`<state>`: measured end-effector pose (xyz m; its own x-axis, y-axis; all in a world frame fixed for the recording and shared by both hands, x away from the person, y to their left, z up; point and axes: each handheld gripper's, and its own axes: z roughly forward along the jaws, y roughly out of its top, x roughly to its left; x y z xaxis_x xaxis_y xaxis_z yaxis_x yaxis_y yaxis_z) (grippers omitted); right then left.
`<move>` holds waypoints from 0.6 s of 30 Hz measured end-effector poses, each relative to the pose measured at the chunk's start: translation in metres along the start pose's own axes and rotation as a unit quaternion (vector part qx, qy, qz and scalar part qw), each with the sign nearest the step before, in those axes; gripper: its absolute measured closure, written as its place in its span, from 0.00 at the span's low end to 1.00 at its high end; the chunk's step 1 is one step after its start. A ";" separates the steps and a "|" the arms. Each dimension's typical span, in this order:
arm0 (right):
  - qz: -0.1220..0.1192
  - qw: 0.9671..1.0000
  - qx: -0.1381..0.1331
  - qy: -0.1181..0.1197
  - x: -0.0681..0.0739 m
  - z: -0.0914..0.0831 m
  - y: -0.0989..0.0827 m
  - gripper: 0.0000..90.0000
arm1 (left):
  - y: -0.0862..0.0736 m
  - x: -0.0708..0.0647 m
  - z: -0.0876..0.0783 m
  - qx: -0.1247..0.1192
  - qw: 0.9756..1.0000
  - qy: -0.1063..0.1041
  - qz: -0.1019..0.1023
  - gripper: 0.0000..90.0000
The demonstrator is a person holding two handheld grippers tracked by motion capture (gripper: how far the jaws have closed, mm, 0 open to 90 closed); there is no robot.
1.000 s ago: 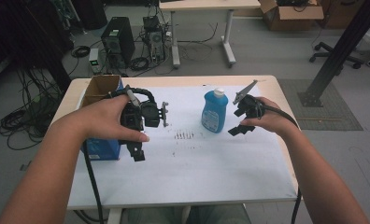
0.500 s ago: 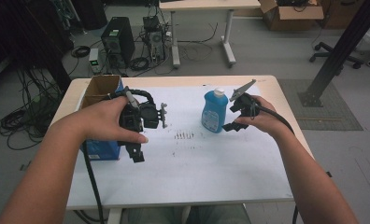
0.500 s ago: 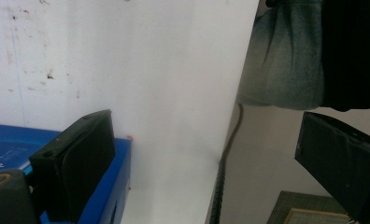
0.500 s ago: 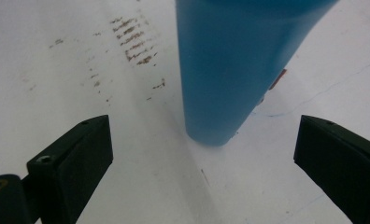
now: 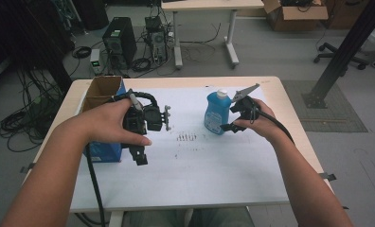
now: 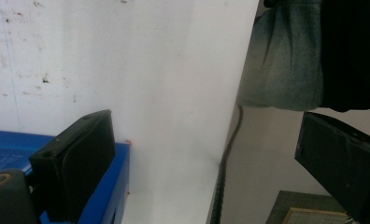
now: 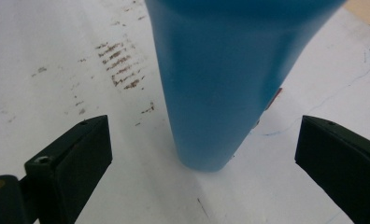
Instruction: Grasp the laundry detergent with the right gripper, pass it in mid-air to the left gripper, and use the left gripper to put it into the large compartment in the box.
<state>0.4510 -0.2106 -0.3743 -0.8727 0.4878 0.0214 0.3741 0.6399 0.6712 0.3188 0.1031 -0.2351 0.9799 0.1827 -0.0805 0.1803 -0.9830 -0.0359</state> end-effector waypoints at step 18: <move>0.029 0.996 -0.076 -0.032 0.008 0.017 -0.007 0.03 | 0.002 -0.001 0.002 0.001 1.000 -0.002 0.002 0.06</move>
<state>0.4470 -0.2012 -0.3912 -0.8267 0.5623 0.0193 0.3675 0.5137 0.7753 0.3182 0.1012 -0.2369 0.9802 0.1795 -0.0837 0.1770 -0.9835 -0.0370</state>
